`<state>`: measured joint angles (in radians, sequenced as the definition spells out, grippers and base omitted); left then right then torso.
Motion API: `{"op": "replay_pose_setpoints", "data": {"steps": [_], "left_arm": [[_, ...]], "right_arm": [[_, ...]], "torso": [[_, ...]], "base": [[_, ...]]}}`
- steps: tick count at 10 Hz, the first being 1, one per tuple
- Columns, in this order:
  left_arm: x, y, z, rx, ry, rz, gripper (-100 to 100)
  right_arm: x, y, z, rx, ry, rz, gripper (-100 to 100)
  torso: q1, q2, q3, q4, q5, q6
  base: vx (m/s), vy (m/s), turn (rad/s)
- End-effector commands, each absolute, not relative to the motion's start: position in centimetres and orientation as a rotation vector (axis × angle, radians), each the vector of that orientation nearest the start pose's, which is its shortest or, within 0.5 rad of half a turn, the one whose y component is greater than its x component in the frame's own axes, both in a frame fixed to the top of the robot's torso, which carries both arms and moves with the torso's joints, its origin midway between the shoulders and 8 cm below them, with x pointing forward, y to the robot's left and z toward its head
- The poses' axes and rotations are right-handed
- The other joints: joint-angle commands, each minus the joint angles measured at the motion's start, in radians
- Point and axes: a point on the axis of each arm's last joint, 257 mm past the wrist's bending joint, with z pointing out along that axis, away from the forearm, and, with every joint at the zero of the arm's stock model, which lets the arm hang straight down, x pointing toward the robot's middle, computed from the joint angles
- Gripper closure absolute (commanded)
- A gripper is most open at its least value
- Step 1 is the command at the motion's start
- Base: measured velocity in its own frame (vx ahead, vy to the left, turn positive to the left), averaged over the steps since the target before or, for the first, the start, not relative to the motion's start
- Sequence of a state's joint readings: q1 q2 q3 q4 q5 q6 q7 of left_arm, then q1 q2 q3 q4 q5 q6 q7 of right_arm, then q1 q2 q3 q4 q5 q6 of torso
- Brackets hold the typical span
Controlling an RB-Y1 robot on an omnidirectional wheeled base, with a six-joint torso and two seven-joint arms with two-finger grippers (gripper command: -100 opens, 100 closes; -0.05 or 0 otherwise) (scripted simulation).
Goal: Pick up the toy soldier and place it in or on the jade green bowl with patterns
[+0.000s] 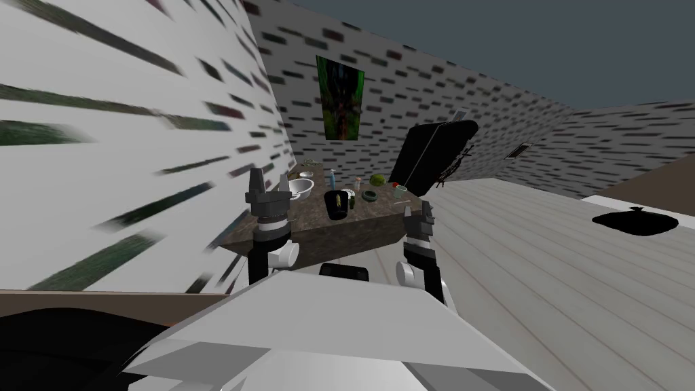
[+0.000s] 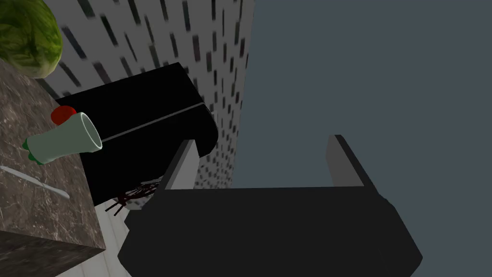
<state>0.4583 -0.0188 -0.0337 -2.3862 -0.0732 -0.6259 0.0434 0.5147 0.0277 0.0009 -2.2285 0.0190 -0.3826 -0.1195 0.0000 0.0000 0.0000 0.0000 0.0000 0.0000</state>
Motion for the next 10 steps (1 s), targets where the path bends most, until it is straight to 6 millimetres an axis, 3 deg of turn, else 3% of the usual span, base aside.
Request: {"op": "replay_pose_setpoints", "data": {"steps": [1,6,10], "left_arm": [[29.8,24.8,10.2,-0.423,0.442,-1.397,0],[29.8,24.8,10.2,-0.423,0.442,-1.397,0],[29.8,24.8,10.2,-0.423,0.442,-1.397,0]], "right_arm": [[37.7,-29.0,-3.4,0.866,0.720,1.352,-100],[41.4,-31.2,-6.1,0.948,0.788,1.363,-100],[43.5,-32.7,-7.8,1.025,0.798,1.371,-100]], "torso": [[0.000,0.000,0.000,0.000,0.000,0.000],[-0.015,0.007,0.004,0.001,-0.003,0.000],[-0.012,0.002,0.001,0.001,-0.003,0.000]], "base": [[-0.015,-0.072,0.102],[-0.074,-0.182,0.143],[-0.047,-0.144,0.127]]}}
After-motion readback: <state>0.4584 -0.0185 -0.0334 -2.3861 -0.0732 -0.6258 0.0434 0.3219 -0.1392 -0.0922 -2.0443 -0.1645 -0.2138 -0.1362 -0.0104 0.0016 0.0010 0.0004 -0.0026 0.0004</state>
